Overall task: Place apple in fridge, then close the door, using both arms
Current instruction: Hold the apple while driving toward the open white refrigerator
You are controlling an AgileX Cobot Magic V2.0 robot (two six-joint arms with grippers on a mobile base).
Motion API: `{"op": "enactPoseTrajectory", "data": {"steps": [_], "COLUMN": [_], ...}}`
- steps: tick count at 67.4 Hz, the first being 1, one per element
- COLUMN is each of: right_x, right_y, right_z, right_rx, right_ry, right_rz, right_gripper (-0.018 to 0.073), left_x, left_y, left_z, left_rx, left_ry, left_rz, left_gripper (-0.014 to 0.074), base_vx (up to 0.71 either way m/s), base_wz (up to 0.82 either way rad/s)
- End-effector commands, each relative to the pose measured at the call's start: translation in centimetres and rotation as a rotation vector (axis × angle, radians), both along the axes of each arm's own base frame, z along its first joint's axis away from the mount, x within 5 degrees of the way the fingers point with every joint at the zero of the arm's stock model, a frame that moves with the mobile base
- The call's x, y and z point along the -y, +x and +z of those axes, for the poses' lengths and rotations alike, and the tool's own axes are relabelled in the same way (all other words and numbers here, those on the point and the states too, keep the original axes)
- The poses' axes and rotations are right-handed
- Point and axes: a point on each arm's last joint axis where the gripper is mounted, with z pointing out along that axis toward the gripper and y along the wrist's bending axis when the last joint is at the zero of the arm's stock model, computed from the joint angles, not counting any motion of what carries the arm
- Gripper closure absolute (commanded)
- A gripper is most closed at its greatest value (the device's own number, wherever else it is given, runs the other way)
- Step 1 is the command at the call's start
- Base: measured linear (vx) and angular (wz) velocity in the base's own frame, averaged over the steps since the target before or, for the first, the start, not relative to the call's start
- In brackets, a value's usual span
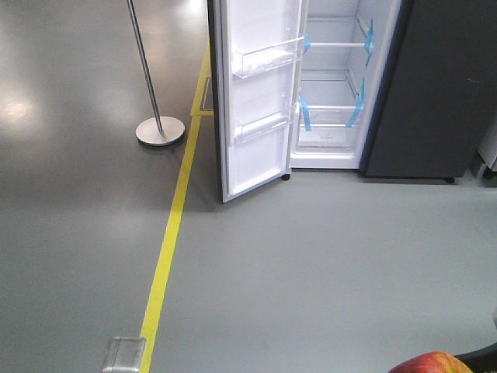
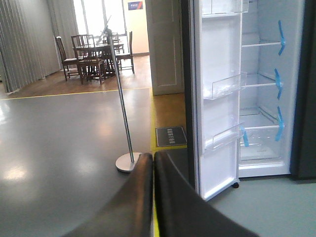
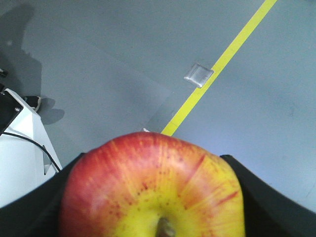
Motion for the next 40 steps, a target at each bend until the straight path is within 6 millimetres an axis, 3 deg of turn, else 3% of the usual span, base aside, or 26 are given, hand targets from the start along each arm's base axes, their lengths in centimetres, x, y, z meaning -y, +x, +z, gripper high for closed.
{"op": "enactPoseTrajectory", "data": {"steps": [1,40], "right_x": [-0.21,-0.21], "right_y": [0.29,0.30], "right_z": [1.26,1.27], "right_rx": [0.055,0.055], "right_ry": [0.060,0.061], "right_rz": [-0.016,-0.017], "right_gripper": [0.0410,0.0410], "left_x": [0.01,0.01], "left_y": [0.02,0.02], "left_z": [0.19,0.19], "left_rx": [0.056,0.056], "left_ry": [-0.010,-0.010], "left_rz": [-0.003,-0.003], "left_gripper": [0.0603,0.0603], "base_vx": [0.30,0.26], "base_wz": [0.02,0.00]}}
